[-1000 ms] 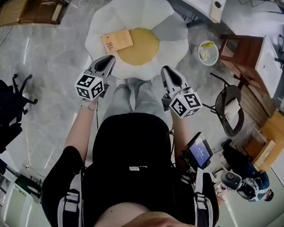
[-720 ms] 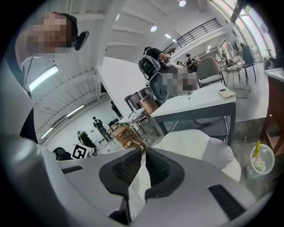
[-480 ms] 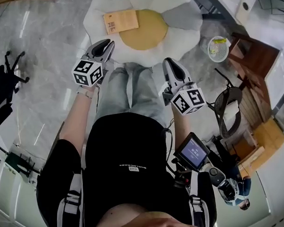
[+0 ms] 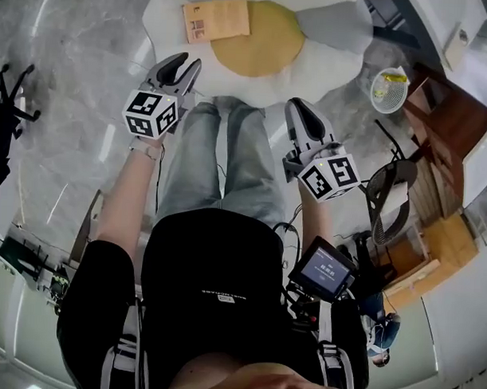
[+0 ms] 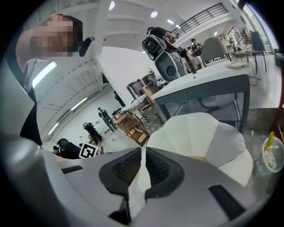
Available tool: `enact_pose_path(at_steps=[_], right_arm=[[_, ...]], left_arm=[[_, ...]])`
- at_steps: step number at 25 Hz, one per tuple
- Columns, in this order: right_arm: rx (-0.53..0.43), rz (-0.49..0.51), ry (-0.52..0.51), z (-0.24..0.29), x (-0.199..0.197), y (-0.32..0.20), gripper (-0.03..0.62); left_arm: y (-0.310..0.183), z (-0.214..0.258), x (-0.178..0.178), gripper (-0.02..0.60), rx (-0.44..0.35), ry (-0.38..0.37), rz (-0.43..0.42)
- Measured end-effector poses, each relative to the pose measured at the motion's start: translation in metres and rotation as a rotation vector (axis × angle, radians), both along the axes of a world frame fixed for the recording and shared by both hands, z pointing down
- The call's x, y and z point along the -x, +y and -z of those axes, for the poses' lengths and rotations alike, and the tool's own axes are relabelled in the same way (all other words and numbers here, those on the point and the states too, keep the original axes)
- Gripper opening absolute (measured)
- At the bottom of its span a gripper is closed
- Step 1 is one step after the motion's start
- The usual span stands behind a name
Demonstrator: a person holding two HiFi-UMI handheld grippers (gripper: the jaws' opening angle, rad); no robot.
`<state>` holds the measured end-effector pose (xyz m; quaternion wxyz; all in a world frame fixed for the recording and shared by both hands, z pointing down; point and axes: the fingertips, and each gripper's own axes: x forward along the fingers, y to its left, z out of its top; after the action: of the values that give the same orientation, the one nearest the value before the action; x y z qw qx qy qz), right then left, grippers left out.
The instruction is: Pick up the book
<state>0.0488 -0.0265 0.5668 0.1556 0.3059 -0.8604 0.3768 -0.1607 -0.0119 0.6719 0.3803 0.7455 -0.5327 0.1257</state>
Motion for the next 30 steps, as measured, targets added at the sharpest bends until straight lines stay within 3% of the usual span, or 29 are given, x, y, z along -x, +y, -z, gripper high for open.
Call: enact_pose_path(at_steps=[12, 21, 30], right_arm=[[0.028, 0.049, -0.024, -0.089, 0.024, -0.007, 0.048], [0.052, 0.071, -0.023, -0.15, 0.036, -0.012, 0.048], [0.061, 0.118, 0.002, -0.19, 0.041, -0.023, 0.048]], left_arm=[[-0.007, -0.118, 0.022, 0.147, 0.069, -0.043, 0.012], [-0.008, -0.19, 0.029, 0.158, 0.107, -0.02, 0.05], [-0.006, -0.278, 0.033, 0.18, 0.198, 0.025, 0.133]])
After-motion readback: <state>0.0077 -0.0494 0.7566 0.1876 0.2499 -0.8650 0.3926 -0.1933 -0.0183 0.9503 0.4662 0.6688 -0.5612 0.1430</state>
